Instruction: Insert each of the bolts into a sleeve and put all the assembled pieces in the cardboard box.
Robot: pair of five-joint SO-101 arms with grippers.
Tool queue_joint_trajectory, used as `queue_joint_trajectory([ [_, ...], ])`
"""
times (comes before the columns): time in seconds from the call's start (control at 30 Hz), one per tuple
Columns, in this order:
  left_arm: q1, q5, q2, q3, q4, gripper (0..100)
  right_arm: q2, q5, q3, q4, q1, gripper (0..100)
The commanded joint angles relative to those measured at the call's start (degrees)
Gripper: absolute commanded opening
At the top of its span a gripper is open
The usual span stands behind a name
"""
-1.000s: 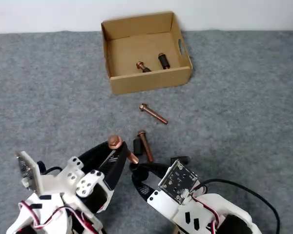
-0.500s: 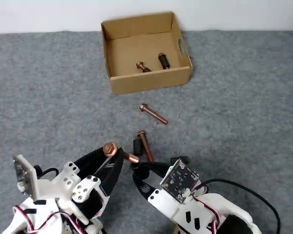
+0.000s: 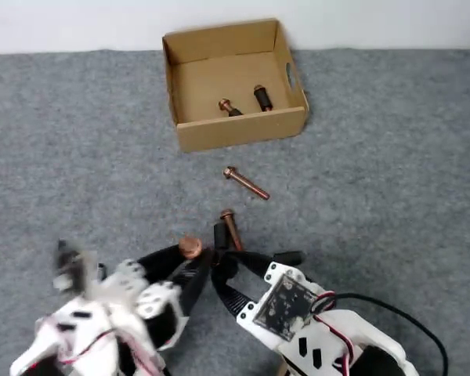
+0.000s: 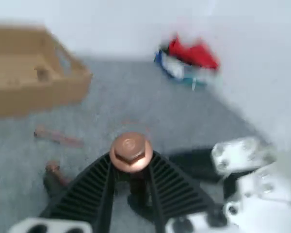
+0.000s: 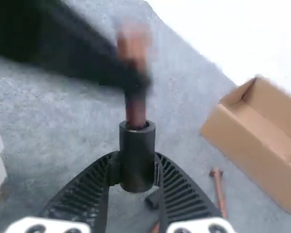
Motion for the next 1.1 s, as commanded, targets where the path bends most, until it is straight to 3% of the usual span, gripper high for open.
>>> queue_joint_trajectory([
  [0.0, 1.9, -3.0, 5.9, -1.1, -2.3, 0, -0.3, 3.9, -0.7, -2.8, -1.6, 0.8],
  [0.17, 2.5, -6.2, 7.6, -0.6, -3.4, 2, -0.3, 4.7, -0.7, -3.8, -3.2, 0.8],
  [0.33, 2.3, -6.2, 7.6, -0.7, 3.5, 17, -0.3, 4.5, -0.7, -3.5, -3.0, 0.8],
  [0.43, 2.3, -4.5, 7.6, -1.2, 7.0, 20, -0.3, 4.4, -0.7, -3.5, -3.0, 0.8],
  [0.7, -3.2, -5.9, 7.7, -8.8, 7.6, 20, -0.4, 4.3, 0.8, -3.3, -3.0, 0.8],
  [0.8, -8.2, -6.9, 7.7, -12.3, 7.8, 20, -0.4, 4.1, 1.6, -3.3, -2.4, 0.8],
  [0.93, -15.7, -10.7, 7.2, -15.5, 7.3, 19, -0.4, -1.6, 2.2, -3.4, 4.3, 0.8],
  [1.07, -24.0, -14.5, 7.2, -15.7, 6.6, 4, -0.4, -6.9, 2.4, -3.3, 13.6, 0.8],
])
